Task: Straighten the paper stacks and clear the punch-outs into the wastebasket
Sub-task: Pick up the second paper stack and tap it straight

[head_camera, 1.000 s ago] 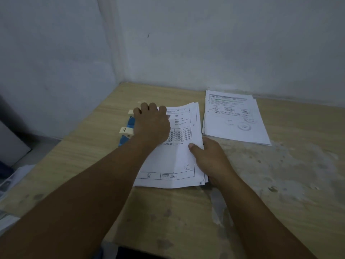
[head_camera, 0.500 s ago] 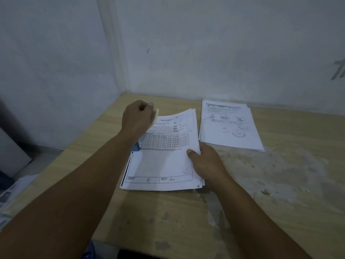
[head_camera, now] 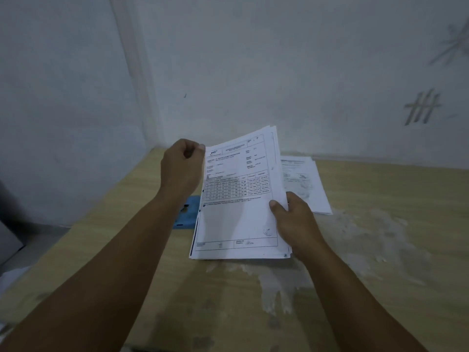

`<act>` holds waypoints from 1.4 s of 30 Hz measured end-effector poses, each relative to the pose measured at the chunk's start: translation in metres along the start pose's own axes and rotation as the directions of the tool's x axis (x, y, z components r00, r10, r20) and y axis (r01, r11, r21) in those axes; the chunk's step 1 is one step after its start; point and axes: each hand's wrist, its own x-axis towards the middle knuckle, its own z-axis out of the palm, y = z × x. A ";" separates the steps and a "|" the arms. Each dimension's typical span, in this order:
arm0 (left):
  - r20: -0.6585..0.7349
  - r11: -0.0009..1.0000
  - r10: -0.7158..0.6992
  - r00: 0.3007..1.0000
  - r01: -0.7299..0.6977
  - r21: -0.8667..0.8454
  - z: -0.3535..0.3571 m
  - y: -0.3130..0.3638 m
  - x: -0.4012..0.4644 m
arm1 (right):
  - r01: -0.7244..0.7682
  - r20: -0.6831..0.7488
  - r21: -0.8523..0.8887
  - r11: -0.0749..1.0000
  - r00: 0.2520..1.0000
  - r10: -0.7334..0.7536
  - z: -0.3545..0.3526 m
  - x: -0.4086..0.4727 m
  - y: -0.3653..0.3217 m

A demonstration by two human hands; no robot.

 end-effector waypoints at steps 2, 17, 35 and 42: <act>0.027 1.000 0.015 1.000 -0.014 -0.028 0.010 0.005 -0.009 | 0.029 -0.039 0.007 1.000 0.999 -0.029 -0.015 -0.001 0.001; 0.393 0.934 -0.091 0.915 0.215 -0.285 0.067 0.011 -0.049 | 0.149 -0.174 0.269 0.952 0.979 -0.104 -0.084 -0.007 0.021; 0.337 0.960 -0.108 0.935 0.186 -0.210 0.087 -0.006 -0.077 | 0.067 -0.191 0.164 0.984 0.981 -0.035 -0.076 0.003 0.041; 0.363 0.973 -0.189 0.913 0.223 -0.055 0.095 -0.013 -0.066 | -0.056 -0.231 0.107 0.993 0.970 0.080 -0.081 0.020 0.041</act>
